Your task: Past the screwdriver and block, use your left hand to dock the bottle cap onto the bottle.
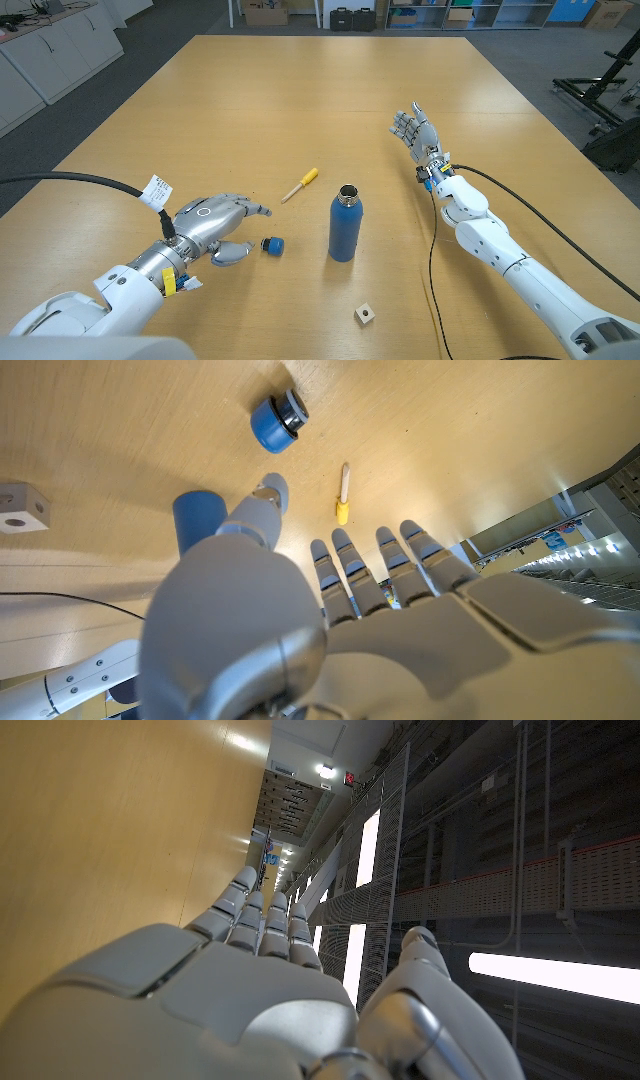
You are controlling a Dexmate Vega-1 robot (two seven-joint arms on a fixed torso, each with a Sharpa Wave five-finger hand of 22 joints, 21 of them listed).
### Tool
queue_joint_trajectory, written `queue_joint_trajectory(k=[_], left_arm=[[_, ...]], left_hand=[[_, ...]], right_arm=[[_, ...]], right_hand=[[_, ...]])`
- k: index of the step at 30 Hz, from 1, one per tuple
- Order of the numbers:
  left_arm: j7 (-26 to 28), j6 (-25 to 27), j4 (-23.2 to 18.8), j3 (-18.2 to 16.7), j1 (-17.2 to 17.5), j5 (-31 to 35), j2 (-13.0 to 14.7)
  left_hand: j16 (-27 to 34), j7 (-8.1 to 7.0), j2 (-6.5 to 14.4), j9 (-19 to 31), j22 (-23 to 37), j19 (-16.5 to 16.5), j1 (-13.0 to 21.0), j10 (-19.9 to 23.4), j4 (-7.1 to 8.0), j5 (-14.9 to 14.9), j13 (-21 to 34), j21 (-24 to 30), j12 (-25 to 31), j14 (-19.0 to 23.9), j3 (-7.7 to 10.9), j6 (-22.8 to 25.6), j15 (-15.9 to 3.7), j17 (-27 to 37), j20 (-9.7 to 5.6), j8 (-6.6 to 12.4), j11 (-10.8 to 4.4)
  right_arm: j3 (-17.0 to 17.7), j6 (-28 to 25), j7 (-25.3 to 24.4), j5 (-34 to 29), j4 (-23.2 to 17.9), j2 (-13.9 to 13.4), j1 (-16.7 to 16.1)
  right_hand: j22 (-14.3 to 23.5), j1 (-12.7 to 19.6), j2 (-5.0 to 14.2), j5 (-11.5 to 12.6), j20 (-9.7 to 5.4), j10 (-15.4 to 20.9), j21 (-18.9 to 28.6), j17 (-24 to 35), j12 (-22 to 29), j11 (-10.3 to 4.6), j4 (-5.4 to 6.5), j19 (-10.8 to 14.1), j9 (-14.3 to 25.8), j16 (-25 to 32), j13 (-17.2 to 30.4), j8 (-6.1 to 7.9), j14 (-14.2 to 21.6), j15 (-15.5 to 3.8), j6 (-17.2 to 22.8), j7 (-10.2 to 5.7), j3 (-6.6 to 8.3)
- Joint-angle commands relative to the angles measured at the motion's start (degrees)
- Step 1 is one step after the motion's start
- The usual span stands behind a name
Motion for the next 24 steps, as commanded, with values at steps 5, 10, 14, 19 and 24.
queue_joint_trajectory(k=[5,10,14,19,24], left_arm=[[-7.6,0.5,0.2,5.1,-3.5,9.8,1.3],[-7.5,1.0,1.0,6.5,-3.8,12.1,1.4],[-7.3,1.7,1.7,7.2,-4.0,12.8,1.4],[-6.9,2.5,2.7,7.3,-4.4,11.6,1.4],[-5.2,3.0,4.0,7.2,-4.4,9.8,1.7]], left_hand=[[0.1,0.77,0.0,0.3,0.1,-1.1,-0.1,-4.0,0.04,0.3,0.1,0.1,-0.3,-1.7,-1.57,-3.4,-8.23,0.2,-0.34,-1.07,0.15],[0.2,2.13,0.0,0.4,0.1,-1.6,-0.6,-6.7,0.13,0.4,0.0,0.1,-0.3,-3.0,-2.69,-6.4,-7.63,0.2,-0.26,-1.9,0.45],[0.0,3.31,0.1,0.3,0.1,-2.0,-0.7,-9.8,0.12,0.6,-0.1,0.2,-0.4,-5.0,-3.55,-8.7,-6.57,0.2,-0.09,-2.48,0.7],[0.0,4.15,0.3,0.3,0.1,-2.2,-0.9,-11.0,0.23,0.6,-0.2,0.2,-0.3,-6.0,-4.07,-10.5,-6.11,0.2,-0.04,-2.98,1.21],[0.1,4.32,0.3,0.3,0.1,-2.3,-1.0,-11.0,0.28,0.6,-0.2,0.1,-0.2,-6.1,-4.18,-10.5,-5.93,0.3,-0.01,-2.96,1.21]], right_arm=[[0.0,0.0,-0.1,0.0,0.0,0.0,-0.2],[-0.1,0.0,0.0,0.2,0.2,0.2,-0.1],[-0.1,0.0,0.0,0.2,0.3,0.2,-0.1],[-0.1,0.0,-0.1,0.1,0.3,0.2,-0.1],[-0.2,-0.2,-0.2,0.0,0.0,0.2,0.0]], right_hand=[[0.1,0.0,0.51,-0.3,-0.04,0.5,0.0,0.1,-0.3,0.22,-0.24,0.4,0.1,0.1,0.1,-0.16,0.3,0.3,0.4,-0.08,0.18],[0.1,0.0,0.51,-0.3,-0.03,0.6,-0.1,0.1,-0.3,0.26,-0.24,0.4,0.1,0.1,0.1,-0.19,0.3,0.3,0.4,0.0,0.17],[0.1,0.0,0.52,-0.3,-0.05,0.6,-0.1,0.1,-0.3,0.28,-0.25,0.4,0.1,0.1,0.1,-0.19,0.3,0.31,0.4,0.0,0.17],[0.1,0.0,0.53,-0.3,-0.02,0.6,-0.2,0.1,-0.3,0.22,-0.25,0.4,0.1,0.1,0.1,-0.23,0.2,0.29,0.3,-0.13,0.16],[0.1,0.0,0.53,-0.3,0.03,0.6,-0.2,0.1,-0.3,0.23,-0.25,0.3,0.1,0.1,0.1,-0.22,0.3,0.3,0.4,-0.16,0.15]])
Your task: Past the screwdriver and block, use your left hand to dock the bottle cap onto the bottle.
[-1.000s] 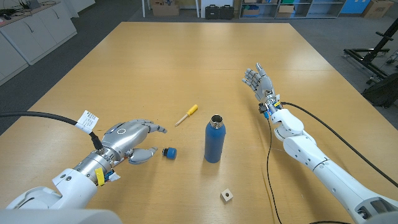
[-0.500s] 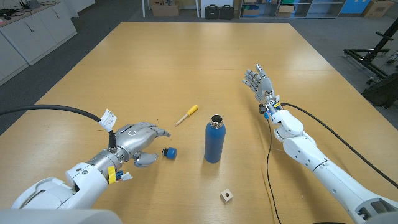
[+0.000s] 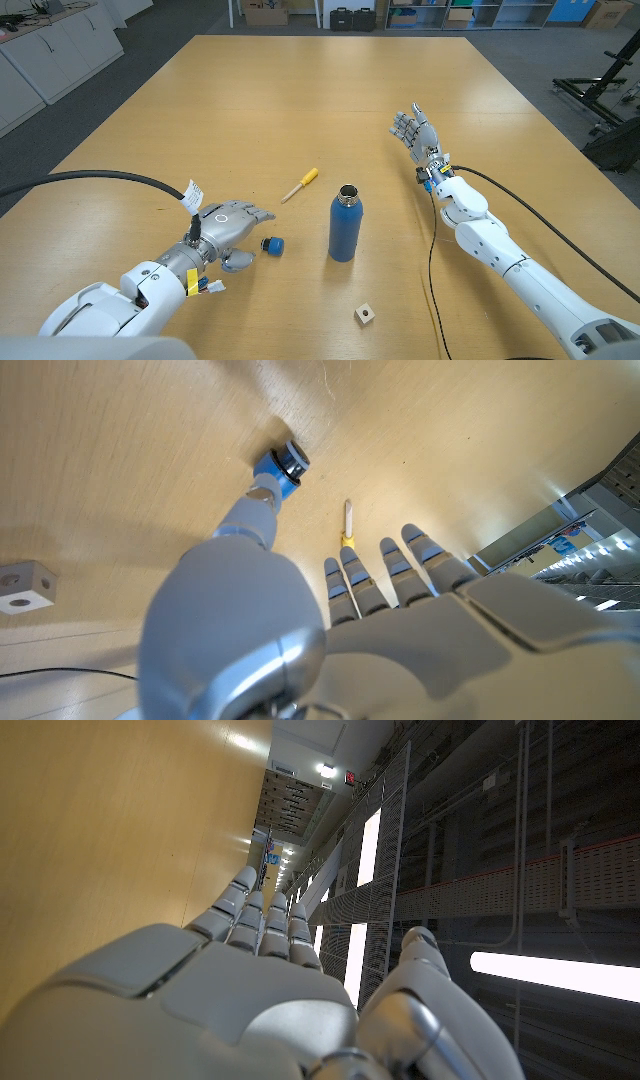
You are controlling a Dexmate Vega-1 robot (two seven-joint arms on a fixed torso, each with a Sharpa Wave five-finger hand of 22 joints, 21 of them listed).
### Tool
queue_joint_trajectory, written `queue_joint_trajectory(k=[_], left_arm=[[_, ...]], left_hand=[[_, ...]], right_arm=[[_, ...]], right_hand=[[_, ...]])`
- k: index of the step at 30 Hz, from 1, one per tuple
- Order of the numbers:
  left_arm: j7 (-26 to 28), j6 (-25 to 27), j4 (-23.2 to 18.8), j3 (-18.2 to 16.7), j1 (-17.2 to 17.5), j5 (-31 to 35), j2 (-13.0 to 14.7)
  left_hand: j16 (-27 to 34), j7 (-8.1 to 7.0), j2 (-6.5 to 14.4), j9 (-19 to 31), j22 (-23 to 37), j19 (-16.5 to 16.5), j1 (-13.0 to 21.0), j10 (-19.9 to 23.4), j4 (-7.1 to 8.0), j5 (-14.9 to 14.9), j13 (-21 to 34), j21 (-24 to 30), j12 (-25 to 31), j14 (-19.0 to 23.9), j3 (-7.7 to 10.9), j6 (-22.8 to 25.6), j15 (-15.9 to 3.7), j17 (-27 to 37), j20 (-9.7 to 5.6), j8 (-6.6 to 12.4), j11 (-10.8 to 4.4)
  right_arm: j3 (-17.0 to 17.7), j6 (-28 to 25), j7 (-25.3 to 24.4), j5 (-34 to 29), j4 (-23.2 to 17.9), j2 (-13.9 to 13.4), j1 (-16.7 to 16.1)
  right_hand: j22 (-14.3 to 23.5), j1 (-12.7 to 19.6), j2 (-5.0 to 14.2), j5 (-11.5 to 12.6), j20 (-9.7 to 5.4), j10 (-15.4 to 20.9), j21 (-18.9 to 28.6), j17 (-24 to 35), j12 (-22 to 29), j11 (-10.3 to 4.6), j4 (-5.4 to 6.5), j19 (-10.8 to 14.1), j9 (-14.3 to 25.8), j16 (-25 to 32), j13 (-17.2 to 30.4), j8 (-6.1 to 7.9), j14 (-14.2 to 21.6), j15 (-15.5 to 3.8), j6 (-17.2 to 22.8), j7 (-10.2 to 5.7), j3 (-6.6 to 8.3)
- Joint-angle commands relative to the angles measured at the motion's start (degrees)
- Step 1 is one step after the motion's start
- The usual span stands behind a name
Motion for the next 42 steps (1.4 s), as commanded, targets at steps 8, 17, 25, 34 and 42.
queue_joint_trajectory(k=[8,17,25,34,42], left_arm=[[2.9,2.0,3.9,1.4,-1.2,-2.9,1.3],[3.0,3.2,4.8,2.1,-1.8,-4.7,2.6],[3.4,3.7,5.9,2.3,-2.8,-7.2,4.0],[2.6,4.9,6.8,4.0,-4.4,-6.7,6.0],[2.8,6.1,7.9,5.0,-5.4,-8.2,7.2]], left_hand=[[0.3,0.04,0.1,0.2,0.1,-0.2,-0.8,0.2,0.29,0.4,0.0,0.2,0.6,-0.1,-0.52,-0.1,-6.37,0.3,-0.02,0.15,-0.03],[0.5,-0.01,0.3,0.2,0.1,-0.1,-0.9,0.7,0.3,0.4,0.0,0.2,0.9,0.4,-0.69,0.5,-6.46,0.3,0.03,0.48,-0.19],[0.8,-0.31,0.4,0.1,0.1,0.2,-0.8,1.5,0.27,0.4,0.0,0.4,1.3,1.0,-0.82,1.6,-6.51,0.2,-0.03,0.98,-0.26],[0.8,-0.95,0.7,0.1,0.1,0.2,-0.6,3.6,0.29,0.5,-0.1,0.4,1.9,1.1,-1.03,3.8,-6.39,0.2,-0.06,2.01,-0.77],[0.8,-0.88,0.8,0.1,0.1,0.2,-0.6,3.4,0.29,0.5,-0.1,0.3,1.8,1.1,-1.08,3.7,-6.48,0.2,-0.25,2.05,-0.63]], right_arm=[[-0.1,-0.3,-0.4,-0.3,-0.2,0.0,0.3],[-0.2,-0.3,-0.3,-0.3,0.1,0.1,0.4],[-0.1,-0.3,-0.4,-0.1,-0.1,0.1,0.3],[0.1,-0.3,-0.5,0.0,-0.4,0.0,-0.1],[0.3,-0.2,-0.5,0.0,-0.6,-0.2,-0.3]], right_hand=[[0.1,0.0,0.54,-0.3,0.02,0.5,-0.3,0.1,0.0,0.05,-0.26,0.3,0.1,0.1,0.1,-0.01,0.2,0.32,0.4,-0.14,0.15],[0.1,0.0,0.55,-0.3,0.05,0.5,-0.4,0.1,0.0,0.11,-0.26,0.3,0.1,0.1,0.1,-0.03,0.3,0.32,0.4,-0.11,0.13],[0.1,0.0,0.56,-0.3,0.05,0.6,-0.5,0.1,0.0,0.11,-0.26,0.3,0.1,0.1,0.1,-0.04,0.3,0.33,0.4,-0.14,0.12],[0.1,0.0,0.56,-0.3,0.07,0.5,-0.5,0.1,-0.1,0.07,-0.27,0.3,0.1,0.1,0.1,-0.06,0.3,0.28,0.4,-0.13,0.11],[0.1,0.0,0.57,-0.3,0.06,0.5,-0.6,0.1,-0.1,0.08,-0.27,0.3,0.1,0.1,0.1,-0.06,0.4,0.27,0.5,-0.13,0.1]])
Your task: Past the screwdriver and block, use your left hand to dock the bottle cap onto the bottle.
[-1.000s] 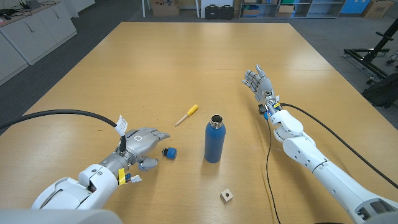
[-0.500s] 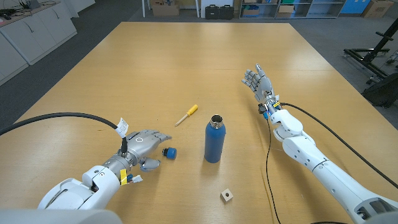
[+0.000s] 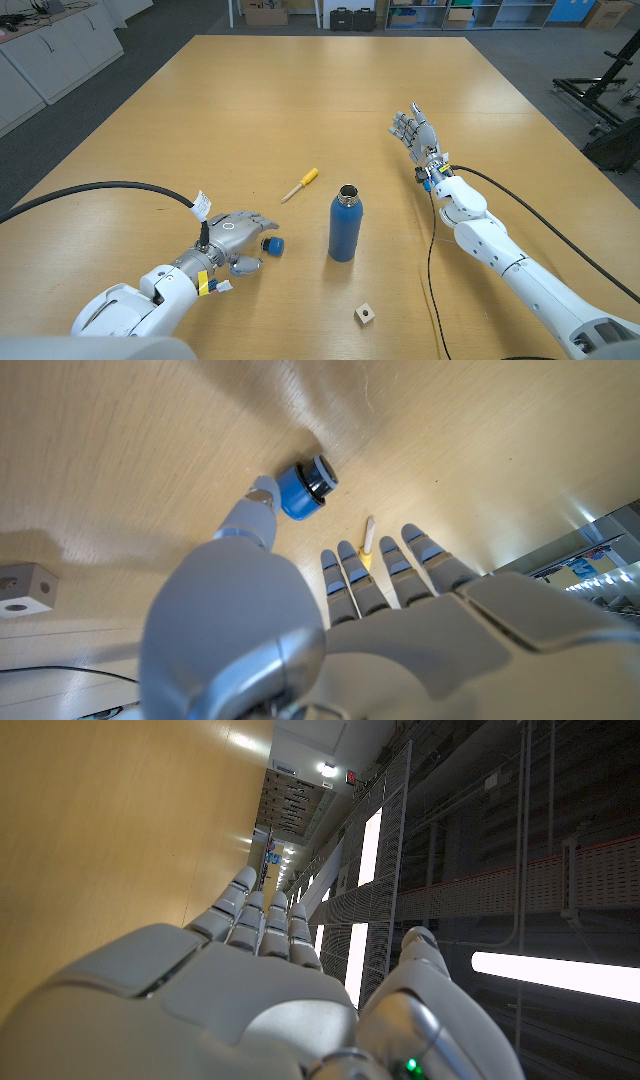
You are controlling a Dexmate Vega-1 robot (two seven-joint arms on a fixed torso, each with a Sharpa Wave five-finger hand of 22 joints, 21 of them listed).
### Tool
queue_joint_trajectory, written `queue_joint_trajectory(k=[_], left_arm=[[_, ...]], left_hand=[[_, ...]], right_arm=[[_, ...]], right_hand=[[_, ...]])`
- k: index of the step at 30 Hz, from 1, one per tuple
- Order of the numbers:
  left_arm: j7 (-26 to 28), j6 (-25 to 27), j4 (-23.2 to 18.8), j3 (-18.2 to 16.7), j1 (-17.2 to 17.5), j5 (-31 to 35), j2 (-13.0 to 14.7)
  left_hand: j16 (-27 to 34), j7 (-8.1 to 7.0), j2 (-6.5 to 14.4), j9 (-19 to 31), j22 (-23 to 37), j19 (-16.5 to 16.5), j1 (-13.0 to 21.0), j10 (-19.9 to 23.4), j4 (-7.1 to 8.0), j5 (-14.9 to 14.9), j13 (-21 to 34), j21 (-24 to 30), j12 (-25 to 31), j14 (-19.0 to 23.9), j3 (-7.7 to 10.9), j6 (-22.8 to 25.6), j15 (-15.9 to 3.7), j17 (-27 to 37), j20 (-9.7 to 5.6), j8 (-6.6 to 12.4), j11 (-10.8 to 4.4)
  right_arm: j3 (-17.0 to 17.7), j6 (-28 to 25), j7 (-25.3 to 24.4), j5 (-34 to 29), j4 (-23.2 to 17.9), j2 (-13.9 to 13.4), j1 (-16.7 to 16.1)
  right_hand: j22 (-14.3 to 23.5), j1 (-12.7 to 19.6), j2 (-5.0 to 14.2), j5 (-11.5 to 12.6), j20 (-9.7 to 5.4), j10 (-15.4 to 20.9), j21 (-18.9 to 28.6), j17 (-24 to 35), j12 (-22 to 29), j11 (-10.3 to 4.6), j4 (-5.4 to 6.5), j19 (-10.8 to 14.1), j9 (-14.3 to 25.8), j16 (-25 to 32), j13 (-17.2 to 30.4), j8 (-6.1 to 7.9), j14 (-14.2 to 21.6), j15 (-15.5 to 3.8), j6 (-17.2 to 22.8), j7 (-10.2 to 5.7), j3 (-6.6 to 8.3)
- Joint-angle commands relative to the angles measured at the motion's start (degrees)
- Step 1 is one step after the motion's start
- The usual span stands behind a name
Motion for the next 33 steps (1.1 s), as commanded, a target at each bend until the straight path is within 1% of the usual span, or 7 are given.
queue_joint_trajectory(k=[1,5,12,17,22,29,33], left_arm=[[-0.1,1.6,1.7,1.4,-1.7,-1.8,2.0],[-0.1,2.2,2.4,2.2,-2.4,-2.2,2.8],[1.5,3.5,3.6,3.5,-3.2,-2.7,3.8],[2.6,3.9,4.4,4.4,-4.0,-3.6,4.9],[3.6,4.8,5.3,5.8,-5.0,-4.0,5.9],[5.9,6.5,6.6,7.3,-6.1,-4.2,6.7],[6.1,7.2,7.3,8.7,-7.3,-3.9,7.8]], left_hand=[[0.5,-0.02,0.5,0.1,0.1,0.1,0.3,0.3,-0.17,0.3,0.1,0.3,0.1,0.5,-0.17,0.4,-6.31,0.2,-0.23,0.29,-0.01],[0.6,-0.08,0.5,0.1,0.1,0.2,0.3,0.3,-0.17,0.3,0.1,0.3,0.1,0.6,-0.2,0.2,-6.45,0.2,-0.2,0.25,0.19],[0.4,-0.45,0.6,0.1,0.1,0.2,0.4,1.2,-0.18,0.3,0.1,0.3,0.3,0.3,-0.26,1.1,-6.33,0.2,-0.21,0.65,-0.19],[0.5,-0.36,0.7,0.1,0.1,0.2,0.6,1.9,-0.23,0.3,0.1,0.3,0.5,0.5,-0.26,1.8,-6.56,0.2,-0.26,1.0,-0.26],[0.8,-0.72,0.8,0.2,0.1,0.6,0.8,2.9,-0.26,0.3,0.1,0.5,0.7,1.4,-0.26,2.8,-7.15,0.2,-0.66,1.48,-0.53],[1.3,-1.23,1.0,0.2,0.0,1.6,1.3,4.9,-0.29,0.3,0.1,0.8,1.1,3.2,-0.17,4.7,-7.72,0.2,-0.74,2.31,-0.59],[1.5,-1.33,1.1,0.1,0.0,1.8,1.5,5.6,-0.29,0.3,0.0,0.8,1.1,4.0,-0.12,5.3,-8.03,0.1,-0.65,2.55,-0.68]], right_arm=[[0.3,0.2,0.0,0.1,-0.3,-0.2,-0.3],[0.3,0.1,0.0,0.1,-0.4,-0.3,-0.2],[0.1,-0.2,0.2,0.3,0.0,-0.1,0.0],[0.0,-0.2,0.3,0.3,0.3,0.0,0.1],[0.2,0.0,0.2,0.2,0.2,-0.1,0.0],[0.4,0.1,0.2,0.3,0.1,-0.3,-0.3],[0.5,0.0,0.1,0.5,0.1,-0.3,-0.3]], right_hand=[[0.1,0.0,0.57,-0.3,0.06,0.3,-0.2,0.1,-0.1,-0.09,-0.27,0.3,0.1,0.1,0.1,-0.07,0.3,0.31,0.5,-0.16,0.1],[0.1,0.0,0.57,-0.3,0.08,0.4,-0.2,0.1,-0.1,-0.12,-0.27,0.3,0.1,0.0,0.1,-0.08,0.3,0.32,0.4,-0.16,0.09],[0.2,0.0,0.58,-0.3,0.11,0.4,-0.3,0.1,-0.1,-0.17,-0.26,0.3,0.1,0.0,0.1,-0.08,0.3,0.29,0.5,-0.16,0.08],[0.2,0.0,0.58,-0.3,0.09,0.4,-0.3,0.1,-0.1,-0.15,-0.26,0.4,0.1,0.0,0.1,-0.09,0.3,0.26,0.5,-0.18,0.08],[0.2,0.0,0.59,-0.3,0.14,0.4,-0.3,0.1,-0.1,0.0,-0.26,0.4,0.1,0.0,0.1,-0.1,0.3,0.26,0.5,-0.18,0.07],[0.2,0.0,0.59,-0.3,0.15,0.4,-0.4,0.1,-0.1,-0.09,-0.27,0.4,0.1,0.0,0.1,-0.11,0.3,0.27,0.5,-0.18,0.06],[0.2,0.0,0.59,-0.3,0.17,0.4,-0.4,0.1,-0.1,-0.22,-0.27,0.4,0.1,0.0,0.1,-0.13,0.3,0.26,0.5,-0.2,0.05]])
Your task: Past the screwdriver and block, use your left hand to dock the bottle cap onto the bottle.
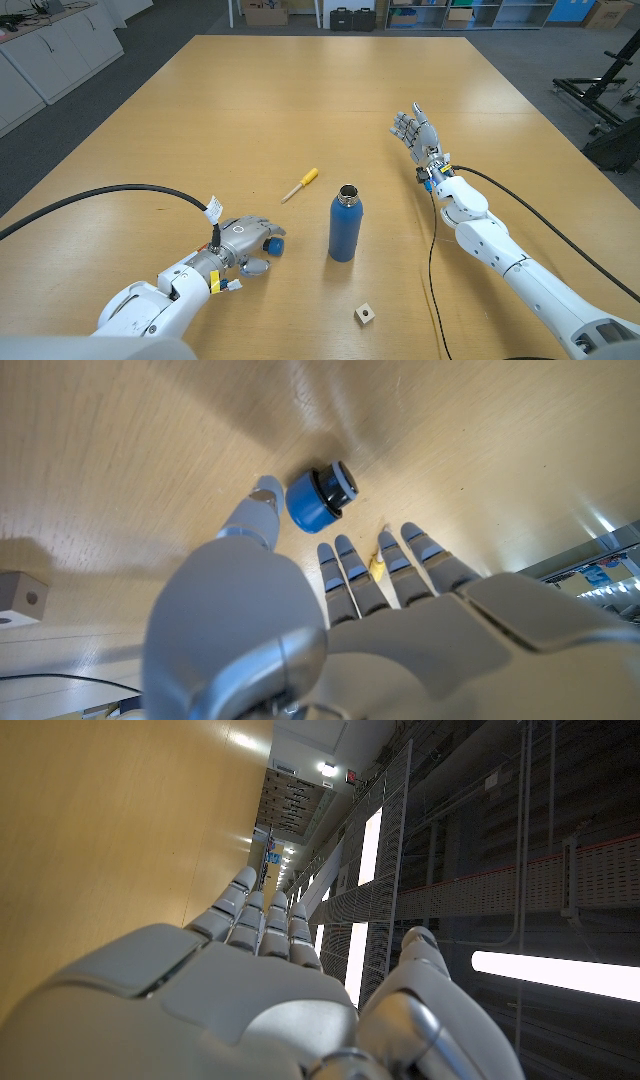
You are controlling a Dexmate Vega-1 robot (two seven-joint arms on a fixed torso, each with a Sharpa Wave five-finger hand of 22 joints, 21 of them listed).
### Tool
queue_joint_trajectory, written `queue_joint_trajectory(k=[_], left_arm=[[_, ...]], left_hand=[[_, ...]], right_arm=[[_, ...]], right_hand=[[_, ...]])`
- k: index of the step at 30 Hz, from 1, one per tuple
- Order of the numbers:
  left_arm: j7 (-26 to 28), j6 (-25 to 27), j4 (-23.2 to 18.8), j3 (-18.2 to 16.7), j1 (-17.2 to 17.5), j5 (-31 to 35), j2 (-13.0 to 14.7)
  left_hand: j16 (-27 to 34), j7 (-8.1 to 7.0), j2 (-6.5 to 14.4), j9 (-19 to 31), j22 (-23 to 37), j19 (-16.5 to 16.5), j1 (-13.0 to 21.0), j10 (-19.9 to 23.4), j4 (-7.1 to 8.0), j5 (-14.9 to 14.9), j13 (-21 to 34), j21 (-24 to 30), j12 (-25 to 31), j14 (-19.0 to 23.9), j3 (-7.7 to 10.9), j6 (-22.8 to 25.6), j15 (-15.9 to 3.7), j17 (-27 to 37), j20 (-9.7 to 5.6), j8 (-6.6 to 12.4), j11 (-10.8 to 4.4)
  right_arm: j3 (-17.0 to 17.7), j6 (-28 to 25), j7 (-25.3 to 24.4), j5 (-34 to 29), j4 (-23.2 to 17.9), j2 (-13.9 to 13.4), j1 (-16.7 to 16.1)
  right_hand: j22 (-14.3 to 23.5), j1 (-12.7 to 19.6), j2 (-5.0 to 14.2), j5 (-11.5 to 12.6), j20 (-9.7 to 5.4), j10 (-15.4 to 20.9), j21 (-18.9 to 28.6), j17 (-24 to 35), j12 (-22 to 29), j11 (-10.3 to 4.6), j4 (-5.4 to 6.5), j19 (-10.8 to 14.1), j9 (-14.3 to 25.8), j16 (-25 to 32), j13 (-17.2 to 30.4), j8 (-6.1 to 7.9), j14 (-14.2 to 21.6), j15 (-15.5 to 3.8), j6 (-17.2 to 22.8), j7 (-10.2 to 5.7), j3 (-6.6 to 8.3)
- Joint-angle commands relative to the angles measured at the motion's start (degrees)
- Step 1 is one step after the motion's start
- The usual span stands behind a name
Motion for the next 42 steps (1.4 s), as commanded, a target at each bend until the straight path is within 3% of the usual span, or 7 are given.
queue_joint_trajectory(k=[1,12,17,35,39,42], left_arm=[[2.2,2.3,2.1,3.3,-2.6,-0.3,2.3],[4.3,4.6,3.4,5.2,-4.3,-2.4,4.3],[6.4,5.3,4.2,5.8,-4.7,-3.4,5.2],[10.1,8.1,6.1,7.9,-6.8,-8.3,8.4],[11.0,8.5,6.2,8.4,-7.1,-9.2,9.2],[12.1,8.9,6.1,8.7,-7.3,-10.2,9.5]], left_hand=[[0.6,-0.09,0.3,0.1,0.0,0.8,0.6,1.2,-0.05,0.3,0.0,0.6,0.4,1.0,0.12,0.8,-7.98,0.1,-0.55,0.58,-0.05],[1.0,0.76,0.5,0.0,0.0,1.3,1.1,3.3,-0.04,0.2,0.0,0.5,0.6,3.3,0.28,2.5,-8.57,0.1,-1.7,1.21,0.03],[1.1,0.24,0.7,-0.2,0.0,2.2,1.7,5.9,-0.04,0.2,-0.1,0.6,0.9,5.5,0.57,5.1,-9.29,0.1,-2.45,2.04,0.0],[1.2,-0.65,1.4,-0.4,0.0,4.2,2.6,11.5,0.02,0.1,-0.1,0.7,1.4,9.3,1.33,10.0,-9.77,0.1,-2.86,3.52,-0.06],[1.1,-0.76,1.8,-0.5,-0.1,4.5,3.0,13.8,0.03,0.0,-0.1,0.6,1.6,10.4,1.82,12.1,-9.88,0.2,-3.02,4.09,-0.13],[1.0,-1.48,3.2,-0.6,-0.1,5.0,3.8,17.8,0.14,-0.1,-0.1,0.5,2.1,12.0,2.84,15.3,-10.1,0.2,-3.43,4.94,-0.15]], right_arm=[[0.3,0.0,-0.1,0.3,0.0,-0.1,-0.3],[0.2,0.4,0.3,0.2,0.5,0.0,-0.2],[0.2,0.3,0.3,0.2,0.5,0.0,-0.1],[-0.1,-0.2,0.2,0.3,0.9,0.3,0.1],[-0.2,-0.1,0.2,0.3,1.0,0.4,0.2],[-0.1,0.0,0.1,0.3,1.0,0.5,0.2]], right_hand=[[0.2,0.0,0.59,-0.3,0.16,0.4,0.0,0.1,-0.1,-0.23,-0.27,0.4,0.1,0.0,0.1,-0.13,0.4,0.25,0.3,-0.03,0.05],[0.2,0.0,0.6,-0.3,0.18,0.4,-0.1,0.1,-0.2,-0.24,-0.28,0.4,0.2,0.0,0.1,-0.13,0.3,0.26,0.3,0.01,0.04],[0.2,0.1,0.6,-0.3,0.17,0.4,-0.1,0.1,-0.2,-0.23,-0.28,0.4,0.2,0.0,0.1,-0.14,0.3,0.25,0.3,-0.05,0.03],[0.2,0.1,0.62,-0.3,0.26,0.4,-0.3,0.2,-0.2,-0.23,-0.32,0.4,0.2,0.0,0.1,-0.18,0.3,0.37,0.3,-0.06,0.03],[0.2,0.1,0.62,-0.3,0.29,0.4,-0.4,0.2,-0.2,-0.22,-0.33,0.4,0.2,0.0,0.1,-0.18,0.3,0.44,0.3,-0.06,0.03],[0.2,0.1,0.63,-0.3,0.31,0.4,-0.4,0.2,-0.2,-0.28,-0.33,0.4,0.2,-0.1,0.1,-0.19,0.3,0.36,0.3,-0.09,0.02]])
